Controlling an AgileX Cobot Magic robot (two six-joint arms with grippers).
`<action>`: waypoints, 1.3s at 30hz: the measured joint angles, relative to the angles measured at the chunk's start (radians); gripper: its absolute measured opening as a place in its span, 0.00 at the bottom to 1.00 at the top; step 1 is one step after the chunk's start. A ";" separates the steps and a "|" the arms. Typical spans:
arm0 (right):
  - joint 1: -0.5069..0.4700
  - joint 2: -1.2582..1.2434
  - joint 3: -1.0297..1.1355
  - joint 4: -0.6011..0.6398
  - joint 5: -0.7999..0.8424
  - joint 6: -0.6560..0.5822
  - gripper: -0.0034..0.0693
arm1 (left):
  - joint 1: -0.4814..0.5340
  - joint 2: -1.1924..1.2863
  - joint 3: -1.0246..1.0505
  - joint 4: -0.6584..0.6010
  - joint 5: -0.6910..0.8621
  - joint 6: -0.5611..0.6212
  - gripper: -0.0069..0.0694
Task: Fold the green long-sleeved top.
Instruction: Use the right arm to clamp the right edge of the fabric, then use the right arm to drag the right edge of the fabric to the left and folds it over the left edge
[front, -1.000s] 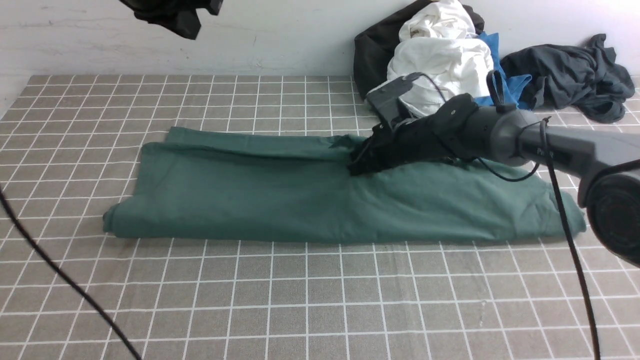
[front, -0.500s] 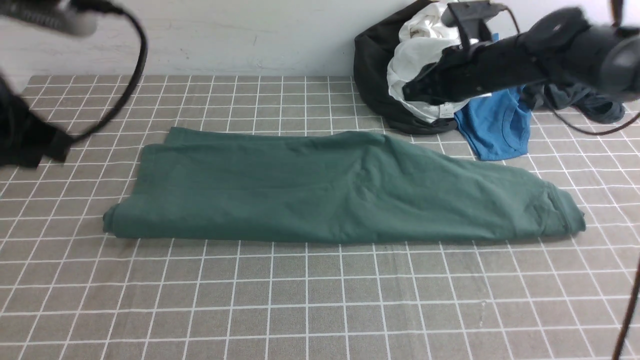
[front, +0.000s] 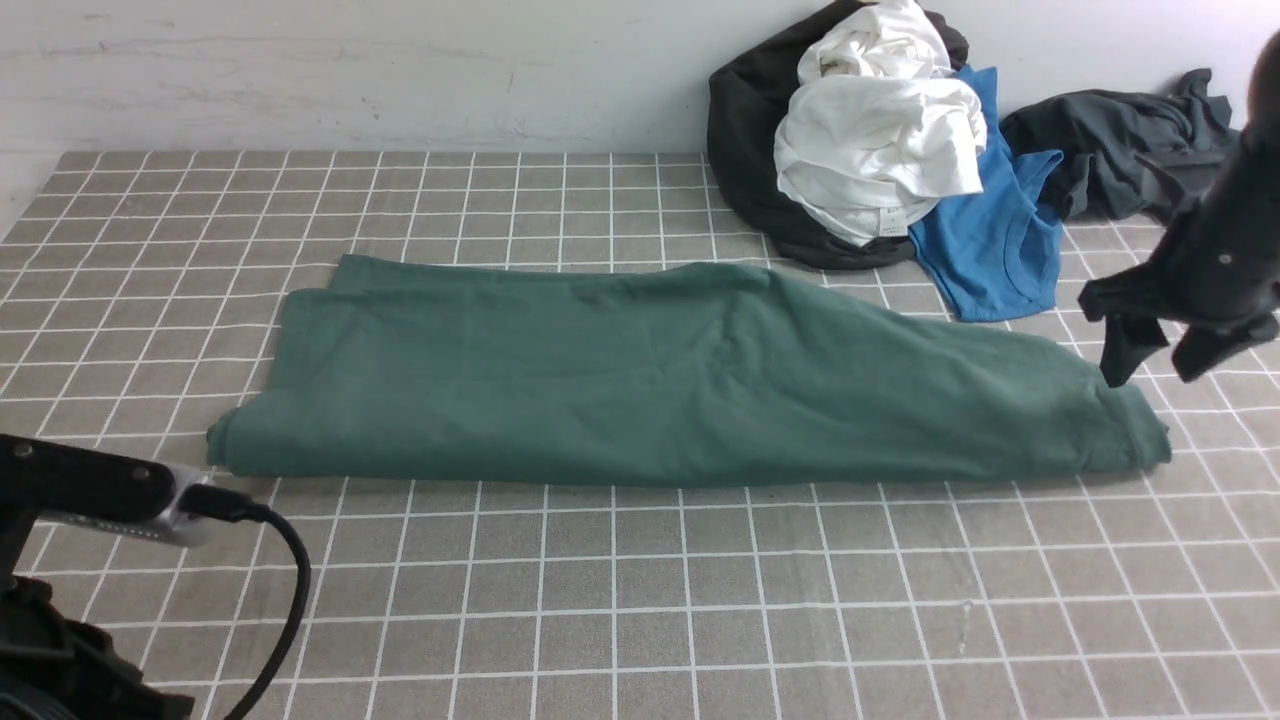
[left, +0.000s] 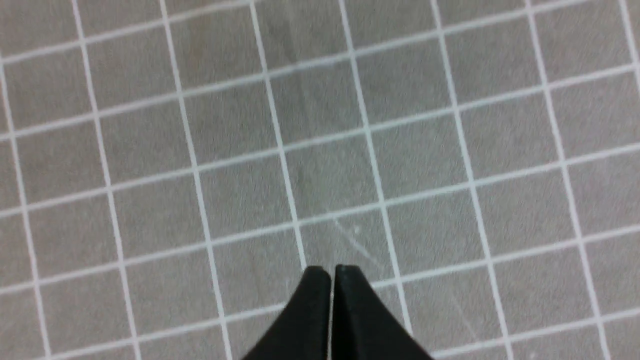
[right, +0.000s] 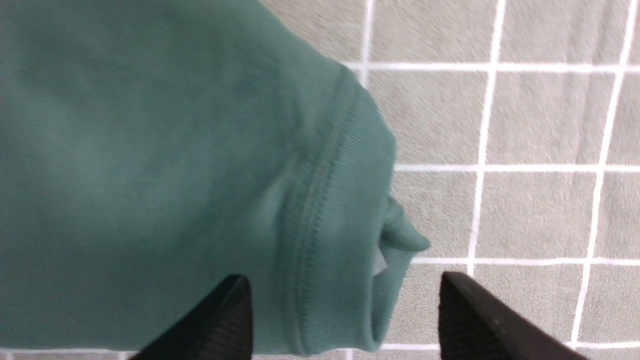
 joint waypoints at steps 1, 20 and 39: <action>-0.014 0.006 0.012 0.005 -0.018 0.007 0.75 | 0.000 0.000 0.000 -0.003 -0.016 0.000 0.08; -0.034 0.089 -0.004 0.107 -0.016 -0.084 0.13 | 0.000 -0.025 0.000 0.105 -0.030 -0.047 0.08; 0.357 -0.074 -0.305 0.505 -0.046 -0.052 0.11 | 0.000 -0.130 0.000 0.378 -0.074 -0.423 0.08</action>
